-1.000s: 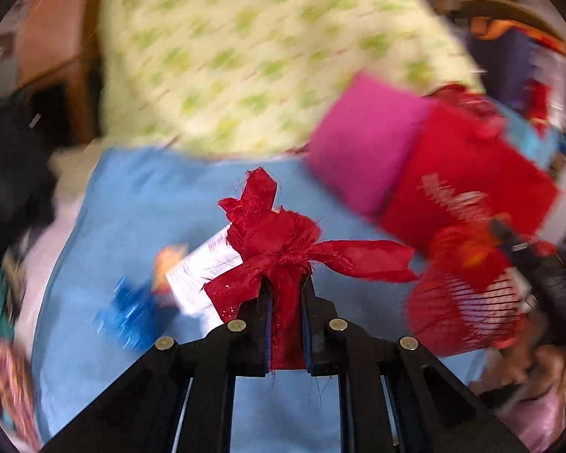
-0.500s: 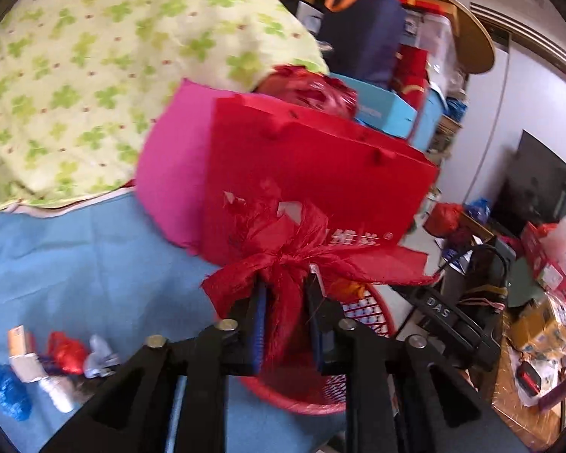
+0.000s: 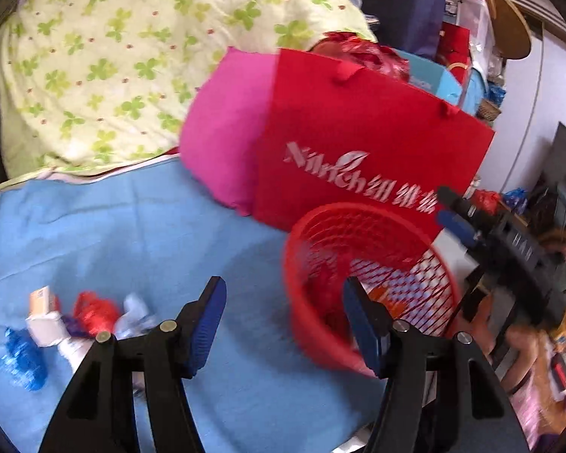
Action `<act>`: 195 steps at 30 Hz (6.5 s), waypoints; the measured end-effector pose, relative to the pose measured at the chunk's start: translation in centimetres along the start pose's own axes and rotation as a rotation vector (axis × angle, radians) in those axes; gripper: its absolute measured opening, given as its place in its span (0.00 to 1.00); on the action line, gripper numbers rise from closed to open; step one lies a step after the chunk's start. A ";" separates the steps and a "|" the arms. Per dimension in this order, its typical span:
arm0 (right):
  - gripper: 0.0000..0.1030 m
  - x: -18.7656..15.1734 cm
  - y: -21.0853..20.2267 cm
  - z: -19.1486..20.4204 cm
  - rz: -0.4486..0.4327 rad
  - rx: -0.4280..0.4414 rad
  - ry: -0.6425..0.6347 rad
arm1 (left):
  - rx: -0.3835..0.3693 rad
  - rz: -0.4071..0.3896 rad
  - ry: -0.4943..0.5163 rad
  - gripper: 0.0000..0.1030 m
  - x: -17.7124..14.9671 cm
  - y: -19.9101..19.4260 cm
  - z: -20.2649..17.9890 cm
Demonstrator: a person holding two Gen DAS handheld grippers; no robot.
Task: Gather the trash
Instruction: 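Carry both items over the red mesh basket and open both grippers, then grasp the black plastic bag with the right gripper, then lift the black bag toward the basket with the right gripper while the left grasps white tissue, then carry the black bag and white tissue over the basket and open both grippers, then move both grippers back over the remaining trash on the blanket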
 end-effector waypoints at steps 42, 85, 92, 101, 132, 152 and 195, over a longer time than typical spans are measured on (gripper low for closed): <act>0.35 -31.7 17.8 13.8 0.919 -0.010 -0.278 | 0.476 0.198 -0.378 0.64 -18.2 -6.0 25.9; 0.32 -16.7 11.2 18.3 0.373 0.235 -0.299 | 0.221 0.198 -0.383 0.24 -12.4 3.5 19.7; 0.32 -14.8 9.9 18.0 0.293 0.218 -0.309 | 0.205 0.041 -0.302 0.24 -6.4 -2.7 15.4; 0.32 -11.8 8.1 16.8 0.210 0.218 -0.284 | 0.196 -0.087 -0.148 0.25 -1.8 -6.7 9.8; 0.32 -6.6 5.1 9.2 0.124 0.140 -0.211 | 0.137 -0.091 -0.027 0.25 1.9 -3.4 1.9; 0.33 -4.4 3.7 3.5 0.098 0.032 -0.172 | 0.074 -0.031 -0.001 0.25 2.3 1.7 -1.6; 0.55 -7.9 7.6 14.5 0.083 0.135 -0.207 | 0.509 -0.044 0.119 0.68 -1.8 -4.6 10.1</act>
Point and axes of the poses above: each gripper's, at about its wrist camera, not at the fingertips, and y roughly the way its jaws point, z to its left, x to its top, the point moved 10 cm from there along y, roughly the way its jaws point, and after that the axes turned 3 degrees about x, right-handed, at the moved point
